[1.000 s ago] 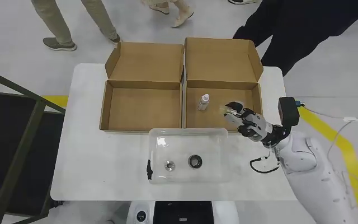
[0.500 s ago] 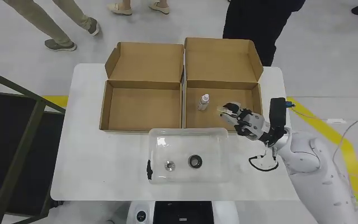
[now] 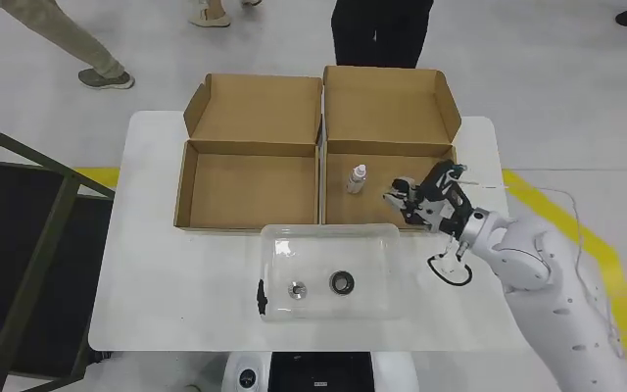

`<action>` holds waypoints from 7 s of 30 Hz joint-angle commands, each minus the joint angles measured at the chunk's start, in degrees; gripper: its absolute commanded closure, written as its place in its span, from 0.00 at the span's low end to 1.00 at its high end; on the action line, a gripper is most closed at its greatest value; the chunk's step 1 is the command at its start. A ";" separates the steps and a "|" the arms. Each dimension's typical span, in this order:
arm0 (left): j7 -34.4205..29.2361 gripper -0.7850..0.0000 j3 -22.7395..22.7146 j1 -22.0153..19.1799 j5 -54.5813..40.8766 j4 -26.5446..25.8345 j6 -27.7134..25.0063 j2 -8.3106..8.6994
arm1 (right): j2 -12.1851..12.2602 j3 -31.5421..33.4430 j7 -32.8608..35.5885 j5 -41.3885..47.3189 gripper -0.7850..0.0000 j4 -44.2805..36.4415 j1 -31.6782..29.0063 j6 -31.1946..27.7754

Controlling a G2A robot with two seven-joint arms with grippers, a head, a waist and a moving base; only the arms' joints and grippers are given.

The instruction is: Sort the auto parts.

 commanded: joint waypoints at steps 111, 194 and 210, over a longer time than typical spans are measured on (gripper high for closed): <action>0.00 0.00 0.00 0.00 0.00 0.00 0.00 0.00 | 0.47 -19.19 14.88 -15.30 0.00 -14.22 -0.85 -11.71; 0.00 0.00 0.00 0.00 0.00 0.00 0.00 0.00 | -1.06 -27.52 4.05 -8.10 1.00 0.13 7.82 -16.23; 0.00 0.00 0.00 0.00 0.00 0.00 0.00 0.00 | 0.26 -20.83 0.72 2.19 1.00 -4.36 6.72 -16.14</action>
